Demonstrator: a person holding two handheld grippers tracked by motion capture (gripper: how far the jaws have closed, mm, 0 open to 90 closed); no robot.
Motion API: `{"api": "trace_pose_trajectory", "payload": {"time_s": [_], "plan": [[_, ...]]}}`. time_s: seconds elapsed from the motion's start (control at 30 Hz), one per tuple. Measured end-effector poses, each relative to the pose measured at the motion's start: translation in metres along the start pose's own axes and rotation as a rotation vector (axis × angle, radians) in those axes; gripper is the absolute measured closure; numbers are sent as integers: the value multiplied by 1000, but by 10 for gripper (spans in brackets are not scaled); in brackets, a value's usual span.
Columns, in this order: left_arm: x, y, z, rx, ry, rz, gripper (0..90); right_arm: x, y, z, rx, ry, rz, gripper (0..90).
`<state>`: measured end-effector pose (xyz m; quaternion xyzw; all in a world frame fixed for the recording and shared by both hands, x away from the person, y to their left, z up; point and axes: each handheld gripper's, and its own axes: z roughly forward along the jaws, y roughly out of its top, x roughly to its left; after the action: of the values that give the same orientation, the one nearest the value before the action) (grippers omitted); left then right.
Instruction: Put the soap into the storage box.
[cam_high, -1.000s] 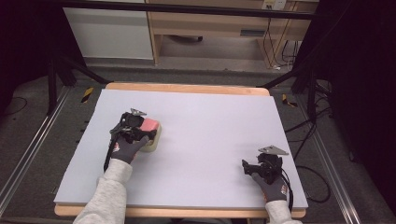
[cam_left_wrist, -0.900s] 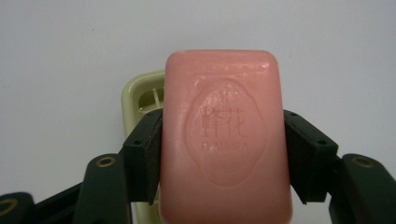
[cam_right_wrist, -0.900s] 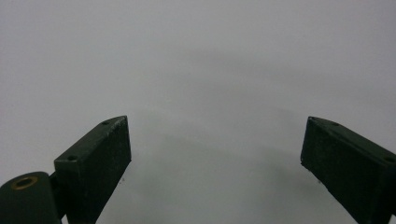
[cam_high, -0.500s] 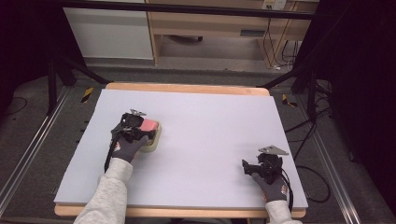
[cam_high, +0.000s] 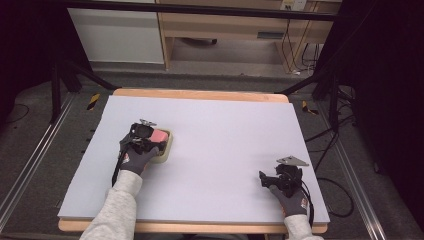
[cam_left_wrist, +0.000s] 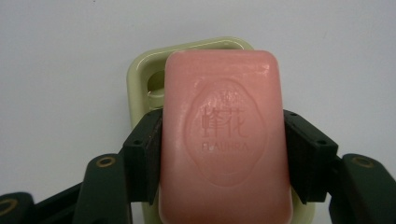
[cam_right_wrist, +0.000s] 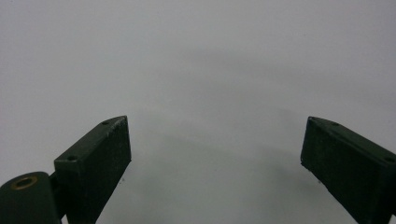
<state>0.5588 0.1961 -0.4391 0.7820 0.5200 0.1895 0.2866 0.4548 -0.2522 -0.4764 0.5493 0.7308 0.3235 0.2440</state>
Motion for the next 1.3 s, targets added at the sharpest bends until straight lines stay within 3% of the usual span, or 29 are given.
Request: {"api": "trace_pose_trajectory", "payload": {"time_s": [0.97, 1.3], "plan": [[0, -5, 8, 12, -1, -8, 371, 0, 0, 0, 1, -2, -1, 86], [0, -2, -11, -56, -40, 19, 285, 0, 0, 0, -1, -6, -1, 86]]}}
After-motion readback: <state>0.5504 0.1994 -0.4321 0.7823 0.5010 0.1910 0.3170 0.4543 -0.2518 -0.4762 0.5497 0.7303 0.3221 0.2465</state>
